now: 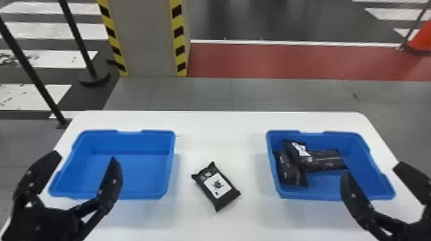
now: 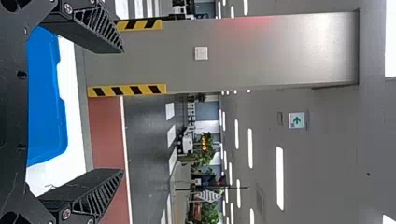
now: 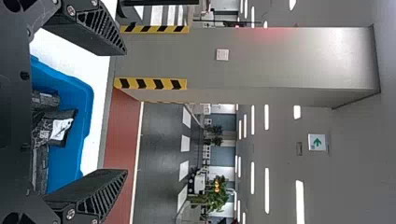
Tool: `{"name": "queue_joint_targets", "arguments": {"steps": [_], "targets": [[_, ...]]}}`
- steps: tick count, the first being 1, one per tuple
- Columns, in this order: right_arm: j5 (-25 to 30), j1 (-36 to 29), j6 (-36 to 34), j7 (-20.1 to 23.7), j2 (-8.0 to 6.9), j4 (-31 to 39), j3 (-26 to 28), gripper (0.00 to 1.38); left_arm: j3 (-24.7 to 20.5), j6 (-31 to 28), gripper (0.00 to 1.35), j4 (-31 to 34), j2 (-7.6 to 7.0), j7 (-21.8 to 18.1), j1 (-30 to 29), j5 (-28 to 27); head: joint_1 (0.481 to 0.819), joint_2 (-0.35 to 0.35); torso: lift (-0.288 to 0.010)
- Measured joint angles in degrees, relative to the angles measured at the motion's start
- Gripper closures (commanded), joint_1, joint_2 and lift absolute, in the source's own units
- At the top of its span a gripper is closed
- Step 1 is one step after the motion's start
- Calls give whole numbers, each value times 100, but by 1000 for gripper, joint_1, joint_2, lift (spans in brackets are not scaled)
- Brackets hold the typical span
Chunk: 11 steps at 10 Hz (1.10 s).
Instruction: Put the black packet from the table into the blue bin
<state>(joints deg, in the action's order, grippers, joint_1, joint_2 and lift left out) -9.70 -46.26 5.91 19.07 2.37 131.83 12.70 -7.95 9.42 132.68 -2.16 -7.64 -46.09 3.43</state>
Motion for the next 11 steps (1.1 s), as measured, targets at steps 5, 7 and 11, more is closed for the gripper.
{"name": "queue_joint_targets", "arguments": {"steps": [5,7,11], "targets": [[-1,5,0,0,0,0,-7,121,-4,33,116,0,14,0,12,0,695,1,-110],[24,25,-58,0,7,0,-23,121,-9,59,116,0,14,0,6,10,695,3,-110],[75,408,-1266,460,139,-22,-155,114,-16,38,116,-9,14,1,-3,11,695,40,-110]]}}
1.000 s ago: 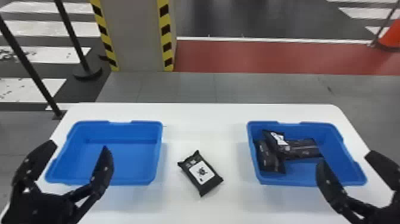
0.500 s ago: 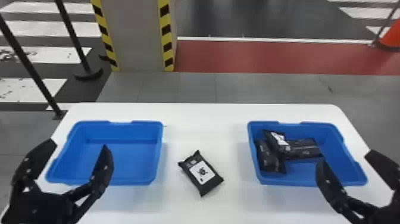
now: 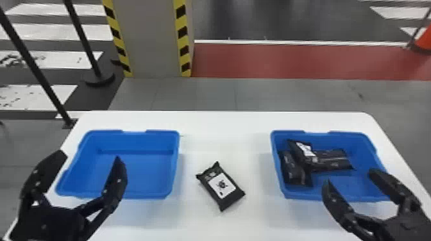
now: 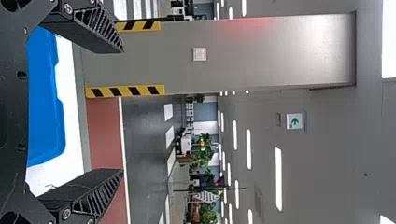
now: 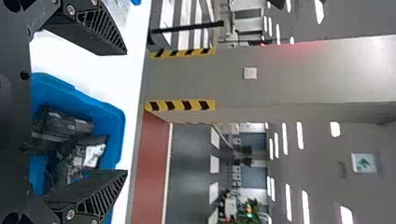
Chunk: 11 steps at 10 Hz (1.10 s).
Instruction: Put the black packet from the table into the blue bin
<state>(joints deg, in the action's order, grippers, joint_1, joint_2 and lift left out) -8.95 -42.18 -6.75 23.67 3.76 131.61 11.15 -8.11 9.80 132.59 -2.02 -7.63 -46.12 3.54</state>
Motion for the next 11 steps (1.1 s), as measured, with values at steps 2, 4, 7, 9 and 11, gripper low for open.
{"name": "queue_joint_targets", "arguments": {"steps": [2,4,7,9,11], "targets": [[57,614,-455,152,86,-421,-204,113,0,-9,114,-5,0,0,0,-11,695,64,-110],[355,1546,-893,279,285,-1184,-768,113,14,11,116,-6,0,-1,14,-11,695,120,-110],[629,3184,-961,325,461,-2497,-1777,93,54,-9,116,-6,0,-1,65,-32,695,193,-110],[642,4123,-1271,464,536,-3336,-2448,90,61,-23,116,-25,0,-1,126,-41,695,246,-110],[502,5070,-1609,564,616,-4285,-3310,90,87,-17,116,-71,0,-1,229,-57,695,302,-110]]}}
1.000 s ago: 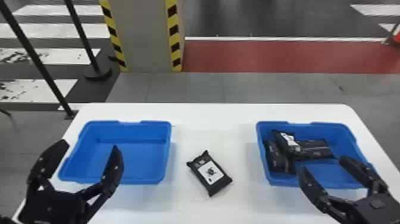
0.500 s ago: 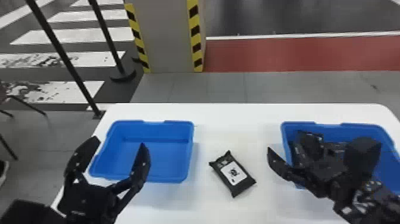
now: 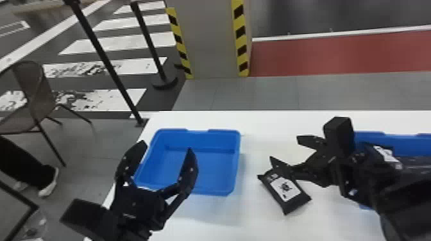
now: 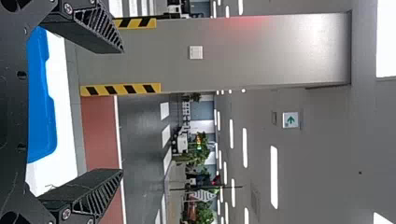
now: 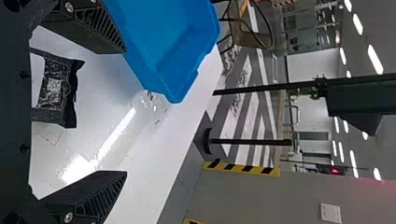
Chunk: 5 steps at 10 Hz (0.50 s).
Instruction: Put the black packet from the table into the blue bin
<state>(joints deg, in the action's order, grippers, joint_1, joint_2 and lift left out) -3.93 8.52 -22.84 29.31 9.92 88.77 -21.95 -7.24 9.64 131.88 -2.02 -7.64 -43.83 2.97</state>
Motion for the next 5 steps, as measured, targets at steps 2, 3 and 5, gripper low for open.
{"name": "queue_joint_targets", "arguments": {"steps": [2,3,5], "targets": [[-92,454,-397,68,16,-440,-540,88,32,23,116,-42,0,0,58,-19,695,328,-110],[-22,489,-710,60,18,-470,-639,84,30,32,116,-47,0,1,55,-6,695,334,-110],[227,519,-1336,9,26,-389,-734,75,27,41,116,-59,0,1,51,-1,695,324,-110]]}}
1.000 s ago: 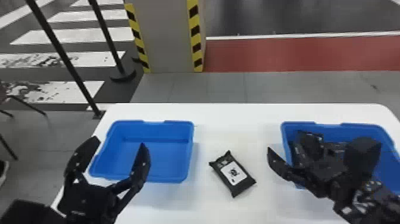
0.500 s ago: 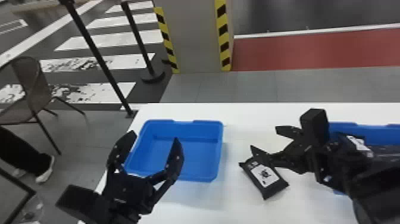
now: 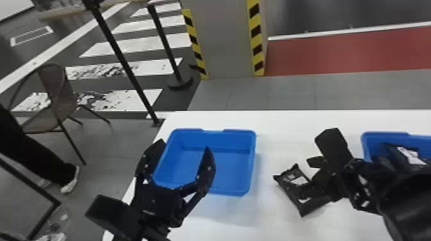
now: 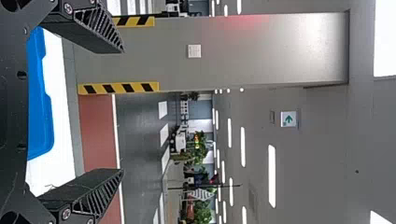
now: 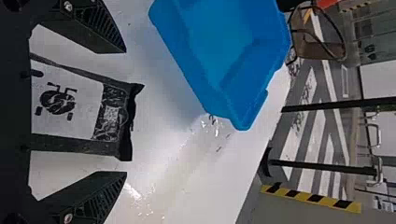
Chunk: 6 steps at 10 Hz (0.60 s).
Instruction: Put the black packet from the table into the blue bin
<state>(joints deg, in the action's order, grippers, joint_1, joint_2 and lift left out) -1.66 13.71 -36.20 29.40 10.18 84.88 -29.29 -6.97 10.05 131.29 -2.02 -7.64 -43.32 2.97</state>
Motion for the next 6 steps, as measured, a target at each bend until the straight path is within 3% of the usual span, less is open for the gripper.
{"name": "queue_joint_targets", "arguments": {"steps": [2,5,6], "targets": [[241,40,-363,-80,2,161,-66,75,0,-5,116,-9,0,0,-11,-4,695,316,-110],[74,273,-555,-75,18,-238,-323,79,6,-6,116,-24,0,0,7,-16,695,317,-110],[49,306,-625,-76,18,-300,-365,150,10,-6,116,-28,0,0,13,-21,695,317,-110]]}}
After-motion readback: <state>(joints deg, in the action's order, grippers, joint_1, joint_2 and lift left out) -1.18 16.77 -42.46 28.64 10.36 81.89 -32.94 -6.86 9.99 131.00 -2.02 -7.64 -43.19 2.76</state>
